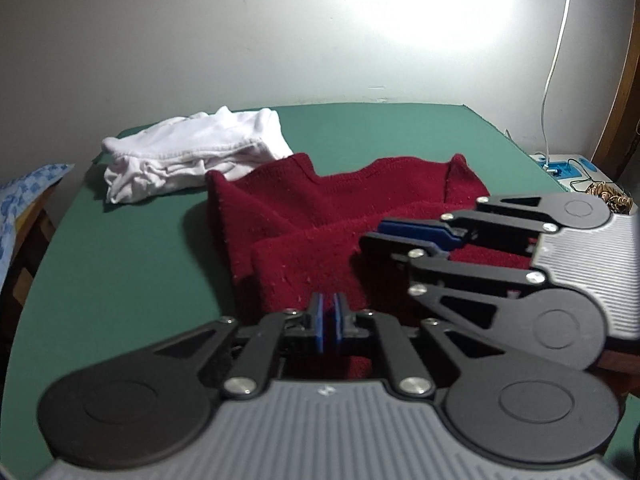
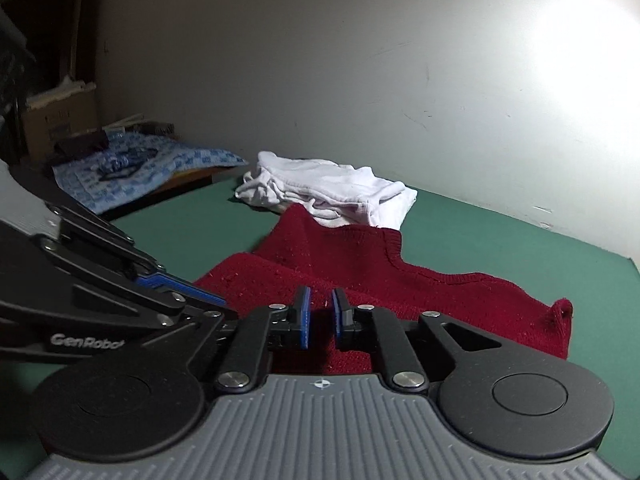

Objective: Fold clothes

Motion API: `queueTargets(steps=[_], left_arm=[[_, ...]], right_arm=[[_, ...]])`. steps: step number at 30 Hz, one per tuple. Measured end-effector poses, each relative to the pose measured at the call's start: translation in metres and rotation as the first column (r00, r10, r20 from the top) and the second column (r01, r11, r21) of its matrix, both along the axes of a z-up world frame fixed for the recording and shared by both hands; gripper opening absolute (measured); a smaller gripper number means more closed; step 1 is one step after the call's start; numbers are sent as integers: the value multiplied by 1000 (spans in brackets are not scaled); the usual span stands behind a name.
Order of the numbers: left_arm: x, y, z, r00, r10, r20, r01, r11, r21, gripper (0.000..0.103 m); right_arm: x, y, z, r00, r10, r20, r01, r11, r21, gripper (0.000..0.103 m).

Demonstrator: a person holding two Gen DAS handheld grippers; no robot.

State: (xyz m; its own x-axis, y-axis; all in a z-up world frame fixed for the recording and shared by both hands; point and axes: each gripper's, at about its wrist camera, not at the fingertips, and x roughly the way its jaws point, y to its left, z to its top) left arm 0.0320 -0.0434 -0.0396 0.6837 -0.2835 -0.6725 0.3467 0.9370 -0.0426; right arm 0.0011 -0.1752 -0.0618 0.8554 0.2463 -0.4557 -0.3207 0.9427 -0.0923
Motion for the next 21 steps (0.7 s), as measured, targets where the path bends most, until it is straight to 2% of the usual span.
queueTargets(steps=[3,6,10,11,13,15,17,19,21], left_arm=[[-1,2,0,1000,5,1,-5,1000,-5,3],[1,5,-3,1000,17,-11,-17,1000,-9,9],[2,4,-5,1000,20,-19,-20,1000,-2,12],[2,4,-6,1000,21,-22,-20,1000,2,13],[3,4,-6,999,22,-28,-22,1000,2,13],[3,4,-6,999,20,-25,-20,1000,7,15],[2,4,-5,1000,16,-21,-16,1000,14,16],[1,5,-2,1000,9,-14,-9,1000,16,16],[-1,7,1,1000,1,-5,-1,1000,20,16]], right_arm=[[3,3,-5,1000,3,-3,-3,1000,-20,13],[7,2,-8,1000,-5,-6,4,1000,-20,12],[11,0,-13,1000,-20,-18,19,1000,-11,7],[12,0,-14,1000,-14,-24,13,1000,-15,2],[8,-1,-12,999,-4,-38,4,1000,-11,0],[5,-12,-5,998,-14,-61,17,999,45,0],[-2,-36,6,994,-71,-83,82,986,142,0],[-10,-65,19,983,-142,-113,166,954,251,0],[-24,-92,31,970,-208,-122,236,920,313,0]])
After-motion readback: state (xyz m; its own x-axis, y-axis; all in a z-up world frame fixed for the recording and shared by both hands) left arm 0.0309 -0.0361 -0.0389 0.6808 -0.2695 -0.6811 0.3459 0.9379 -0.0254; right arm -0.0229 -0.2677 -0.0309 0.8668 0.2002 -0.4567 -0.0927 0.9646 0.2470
